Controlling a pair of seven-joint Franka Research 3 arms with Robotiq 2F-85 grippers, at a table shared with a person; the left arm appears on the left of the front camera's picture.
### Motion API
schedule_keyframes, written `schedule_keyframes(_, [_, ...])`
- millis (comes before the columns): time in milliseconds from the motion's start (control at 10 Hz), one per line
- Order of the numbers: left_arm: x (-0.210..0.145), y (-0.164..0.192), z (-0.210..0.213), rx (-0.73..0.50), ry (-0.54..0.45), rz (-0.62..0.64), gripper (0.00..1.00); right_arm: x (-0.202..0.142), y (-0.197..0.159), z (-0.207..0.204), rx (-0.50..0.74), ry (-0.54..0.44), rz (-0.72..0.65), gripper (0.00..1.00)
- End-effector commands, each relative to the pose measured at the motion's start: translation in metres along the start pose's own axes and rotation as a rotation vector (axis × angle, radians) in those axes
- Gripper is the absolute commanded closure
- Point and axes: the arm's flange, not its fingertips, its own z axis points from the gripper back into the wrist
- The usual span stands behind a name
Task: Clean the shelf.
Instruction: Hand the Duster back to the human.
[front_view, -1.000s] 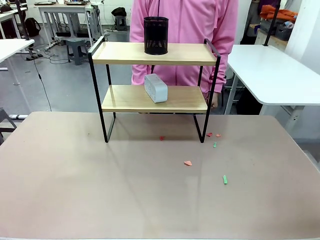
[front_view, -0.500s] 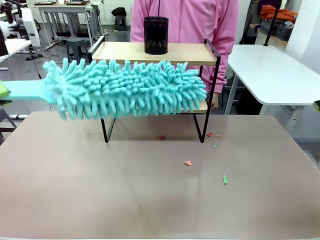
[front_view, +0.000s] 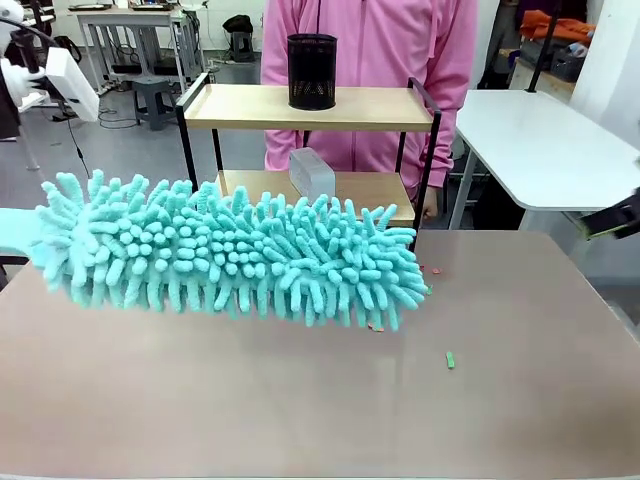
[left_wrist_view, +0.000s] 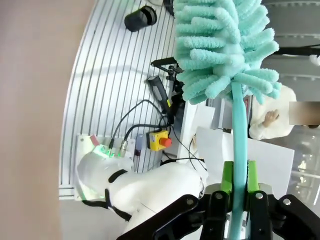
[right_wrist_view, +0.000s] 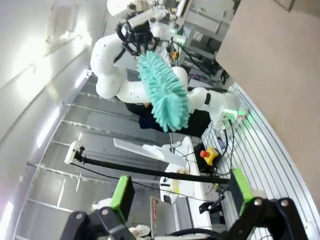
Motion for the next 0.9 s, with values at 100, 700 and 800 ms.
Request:
schedule_keyframes(100, [0.011,0.000,-0.005,-0.027,0.056,-0.006,0.88,0.032,-0.006,-0.100,0.047,0.105,0.058,0.00])
schedule_keyframes(700, [0.024,0.008,-0.022,-0.032,0.096,0.000,0.88,0.041,-0.007,-0.159,0.094,0.133,0.032,0.00])
schedule_keyframes(800, [0.024,0.008,-0.022,-0.032,0.096,0.000,0.88,0.041,-0.006,-0.170,0.139,0.141,0.023,0.00])
